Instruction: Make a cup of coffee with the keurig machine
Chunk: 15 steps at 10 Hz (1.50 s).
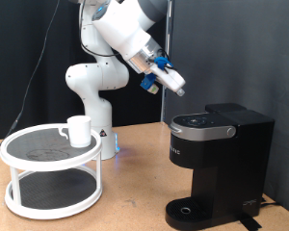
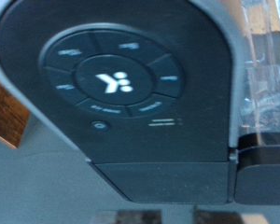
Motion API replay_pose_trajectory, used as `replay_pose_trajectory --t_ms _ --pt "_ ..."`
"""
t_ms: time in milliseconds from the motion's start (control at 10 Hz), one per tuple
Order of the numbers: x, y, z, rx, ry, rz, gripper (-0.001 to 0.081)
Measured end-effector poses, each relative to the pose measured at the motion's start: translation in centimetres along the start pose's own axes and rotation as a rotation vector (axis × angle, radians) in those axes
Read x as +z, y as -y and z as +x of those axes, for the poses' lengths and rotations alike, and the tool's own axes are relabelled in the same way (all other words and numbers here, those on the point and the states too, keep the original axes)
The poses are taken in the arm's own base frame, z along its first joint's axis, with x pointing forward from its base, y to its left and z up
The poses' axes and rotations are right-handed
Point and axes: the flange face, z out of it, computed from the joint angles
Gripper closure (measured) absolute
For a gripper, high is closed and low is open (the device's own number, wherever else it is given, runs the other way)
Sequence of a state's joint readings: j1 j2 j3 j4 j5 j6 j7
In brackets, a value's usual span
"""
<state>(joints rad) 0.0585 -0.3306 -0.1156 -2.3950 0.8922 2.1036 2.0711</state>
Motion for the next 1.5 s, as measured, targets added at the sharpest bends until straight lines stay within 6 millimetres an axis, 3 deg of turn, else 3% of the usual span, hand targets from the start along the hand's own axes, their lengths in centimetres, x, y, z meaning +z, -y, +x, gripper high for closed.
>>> replay_pose_trajectory --t_ms 200,500,900,1200,1500 --pt "-0.8 -1.5 1.8 0.058 0.028 0.013 0.0806" --pt "-1.1 -1.3 2.6 -0.002 0.014 -0.035 0.0806" --pt "-4.8 -1.0 6.1 0.014 0.084 -0.061 0.0806" --pt "-7.9 -0.7 9.3 0.006 -0.011 -0.136 0.0806" --pt "-9.4 -0.3 10.3 0.024 -0.029 -0.115 0.0806"
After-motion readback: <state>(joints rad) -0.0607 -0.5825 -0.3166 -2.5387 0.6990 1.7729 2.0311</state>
